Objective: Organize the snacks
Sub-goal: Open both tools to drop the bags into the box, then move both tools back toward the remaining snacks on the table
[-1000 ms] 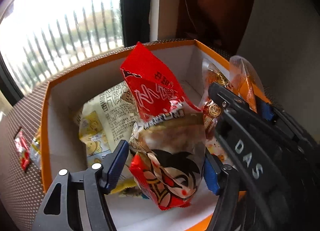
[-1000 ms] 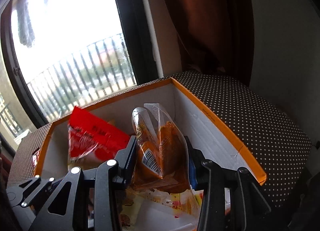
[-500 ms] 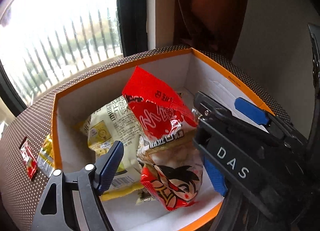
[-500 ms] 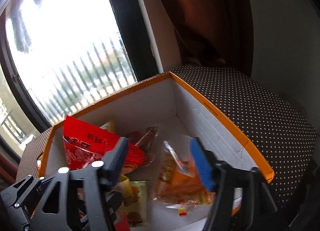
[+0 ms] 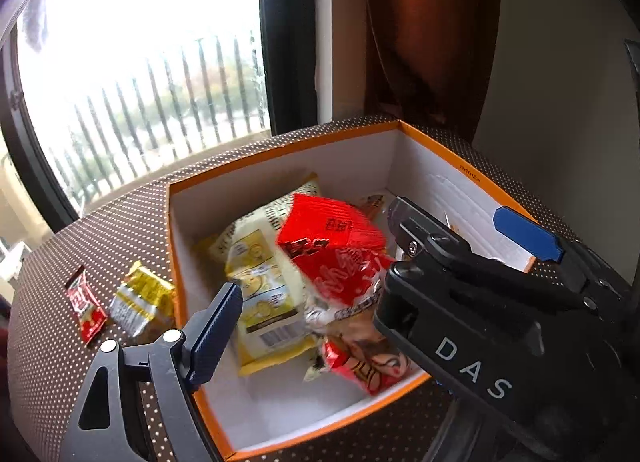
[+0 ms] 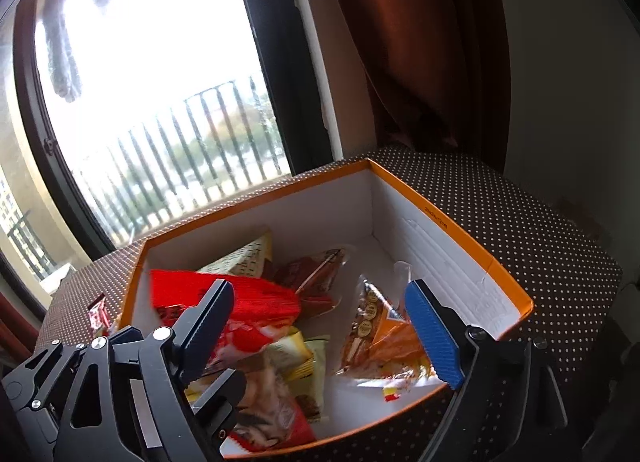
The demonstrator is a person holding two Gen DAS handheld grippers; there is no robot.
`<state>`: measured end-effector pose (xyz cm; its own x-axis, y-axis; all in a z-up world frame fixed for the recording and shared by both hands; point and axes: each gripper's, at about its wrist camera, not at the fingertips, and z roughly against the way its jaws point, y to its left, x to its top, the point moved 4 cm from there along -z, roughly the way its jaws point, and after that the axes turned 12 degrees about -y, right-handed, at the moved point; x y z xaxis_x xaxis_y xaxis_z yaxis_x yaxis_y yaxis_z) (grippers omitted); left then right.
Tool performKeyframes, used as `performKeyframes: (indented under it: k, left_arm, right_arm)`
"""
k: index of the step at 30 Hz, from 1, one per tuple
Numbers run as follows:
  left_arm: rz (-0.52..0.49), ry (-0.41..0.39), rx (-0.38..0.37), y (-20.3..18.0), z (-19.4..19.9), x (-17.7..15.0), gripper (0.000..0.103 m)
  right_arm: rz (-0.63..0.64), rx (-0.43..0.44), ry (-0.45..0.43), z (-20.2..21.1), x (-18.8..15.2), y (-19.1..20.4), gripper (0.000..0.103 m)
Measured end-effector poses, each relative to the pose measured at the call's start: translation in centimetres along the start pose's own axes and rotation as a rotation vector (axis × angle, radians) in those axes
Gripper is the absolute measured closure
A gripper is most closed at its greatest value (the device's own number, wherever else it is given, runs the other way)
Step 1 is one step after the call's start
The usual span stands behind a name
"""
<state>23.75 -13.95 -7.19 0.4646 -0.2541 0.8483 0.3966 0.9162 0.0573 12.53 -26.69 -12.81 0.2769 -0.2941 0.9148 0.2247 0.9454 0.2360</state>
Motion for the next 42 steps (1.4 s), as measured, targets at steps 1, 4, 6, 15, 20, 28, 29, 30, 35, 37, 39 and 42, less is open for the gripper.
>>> performKeyframes:
  k: [1, 4, 6, 15, 20, 28, 29, 30, 35, 37, 39, 42]
  left_arm:
    - [0.002, -0.005, 0.006, 0.2, 0.4, 0.0, 0.018]
    - [0.009, -0.025, 0.021, 0.7, 2.5, -0.2, 0.017]
    - [0.012, -0.038, 0.030, 1.1, 3.3, -0.4, 0.017]
    - [0.040, -0.092, 0.077, 3.8, 6.7, -0.8, 0.016]
    - [0.051, -0.120, 0.110, 5.3, 8.3, -0.9, 0.015]
    - [0.068, -0.175, 0.162, 7.5, 11.3, -1.2, 0.009]
    - [0.069, -0.184, 0.173, 7.8, 11.7, -1.3, 0.008]
    - [0.070, -0.192, 0.179, 8.1, 12.1, -1.4, 0.008]
    - [0.083, -0.226, 0.210, 9.5, 13.4, -2.1, 0.006]
    - [0.093, -0.230, 0.221, 10.2, 13.7, -2.6, 0.006]
    - [0.104, -0.228, 0.226, 10.7, 13.7, -3.0, 0.006]
    - [0.125, -0.218, 0.229, 11.6, 13.8, -3.8, 0.006]
  right_arm:
    - [0.003, 0.004, -0.003, 0.4, 0.0, 0.3, 0.013]
    - [0.013, 0.012, -0.014, 1.7, 0.1, 1.1, 0.012]
    - [0.018, 0.021, -0.019, 2.3, 0.2, 1.7, 0.012]
    - [0.065, 0.068, -0.056, 4.5, 0.2, 5.4, 0.012]
    - [0.085, 0.109, -0.071, 5.8, 0.2, 7.7, 0.012]
    - [0.089, 0.169, -0.082, 7.3, 0.0, 11.1, 0.011]
    - [0.093, 0.176, -0.084, 7.5, -0.1, 11.6, 0.011]
    - [0.097, 0.181, -0.086, 7.8, -0.1, 12.0, 0.011]
    - [0.124, 0.193, -0.101, 8.7, -0.5, 14.1, 0.009]
    - [0.137, 0.198, -0.105, 8.9, -0.8, 14.9, 0.009]
    - [0.146, 0.203, -0.104, 8.9, -1.2, 15.5, 0.009]
    - [0.153, 0.207, -0.096, 8.9, -1.9, 16.5, 0.009]
